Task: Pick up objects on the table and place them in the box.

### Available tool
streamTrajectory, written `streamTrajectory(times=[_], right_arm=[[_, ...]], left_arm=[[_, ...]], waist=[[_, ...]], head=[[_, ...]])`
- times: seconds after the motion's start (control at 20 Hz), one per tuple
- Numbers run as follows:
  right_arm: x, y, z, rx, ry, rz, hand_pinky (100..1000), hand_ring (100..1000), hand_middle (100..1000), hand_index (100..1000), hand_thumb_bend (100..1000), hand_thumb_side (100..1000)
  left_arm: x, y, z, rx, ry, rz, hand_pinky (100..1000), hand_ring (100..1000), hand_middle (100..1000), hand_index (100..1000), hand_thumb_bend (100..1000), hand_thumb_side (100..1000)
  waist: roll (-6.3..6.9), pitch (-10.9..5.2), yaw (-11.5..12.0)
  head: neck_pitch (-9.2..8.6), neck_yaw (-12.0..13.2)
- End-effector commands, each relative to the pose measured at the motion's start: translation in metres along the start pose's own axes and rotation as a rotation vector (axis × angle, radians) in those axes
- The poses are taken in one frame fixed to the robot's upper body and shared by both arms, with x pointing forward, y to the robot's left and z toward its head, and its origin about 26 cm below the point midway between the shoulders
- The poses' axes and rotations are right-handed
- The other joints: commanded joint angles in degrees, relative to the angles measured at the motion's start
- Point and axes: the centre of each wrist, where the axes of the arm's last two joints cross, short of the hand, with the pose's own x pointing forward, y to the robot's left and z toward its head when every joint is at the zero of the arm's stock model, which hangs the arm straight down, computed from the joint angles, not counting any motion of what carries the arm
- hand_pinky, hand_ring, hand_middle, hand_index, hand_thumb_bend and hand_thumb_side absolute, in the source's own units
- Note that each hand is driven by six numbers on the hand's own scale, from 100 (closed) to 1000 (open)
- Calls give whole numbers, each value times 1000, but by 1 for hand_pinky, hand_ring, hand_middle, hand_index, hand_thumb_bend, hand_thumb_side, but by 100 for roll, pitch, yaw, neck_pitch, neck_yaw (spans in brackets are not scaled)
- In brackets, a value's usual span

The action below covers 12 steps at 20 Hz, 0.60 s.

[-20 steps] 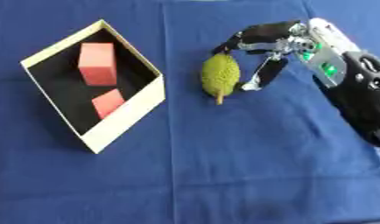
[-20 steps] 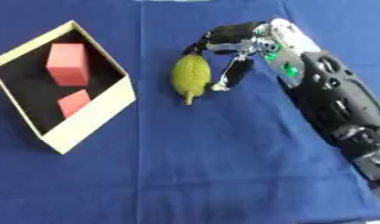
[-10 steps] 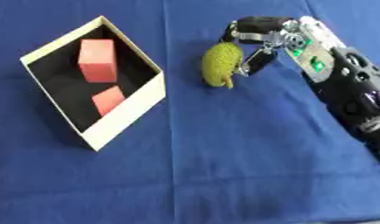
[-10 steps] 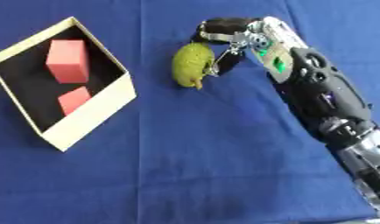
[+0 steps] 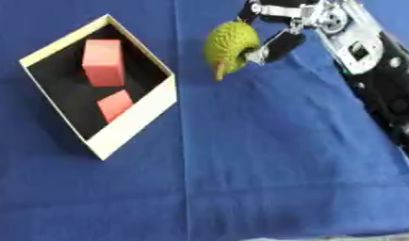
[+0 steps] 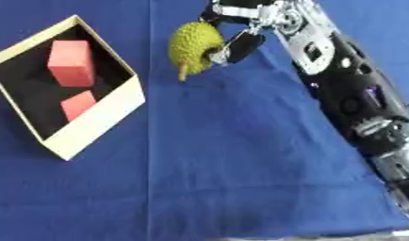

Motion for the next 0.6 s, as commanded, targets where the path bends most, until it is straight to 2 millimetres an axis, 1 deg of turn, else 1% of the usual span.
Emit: streamTrajectory(times=[0.05, 0.2, 0.35, 0.45, 0.6], right_arm=[[34, -42, 3, -111, -77, 53, 791, 601, 302, 475, 100, 135], [68, -62, -15, -183, -153, 82, 786, 583, 294, 466, 100, 119], [94, -69, -41, -210, -214, 83, 786, 577, 291, 461, 100, 112], [108, -69, -60, -221, -237, 87, 789, 577, 288, 459, 100, 107], [127, -59, -92, -213, -267, 98, 790, 577, 292, 464, 100, 108]], left_arm=[[5, 2, -6, -11, -33, -9, 709, 792, 755, 801, 154, 706], [5, 1, -5, -14, -33, -4, 709, 792, 756, 801, 155, 704], [6, -1, -6, -18, -38, 6, 710, 792, 756, 801, 158, 700], [6, -2, -7, -20, -42, 15, 710, 792, 755, 801, 161, 698], [7, -5, -8, -20, -51, 32, 711, 792, 755, 802, 166, 692]], waist=[[33, -172, -16], [50, -190, -16], [67, -197, 23], [73, -199, 62], [65, -199, 136]], head=[[17, -60], [10, -148], [-15, -263], [-22, -352], [-27, -462]])
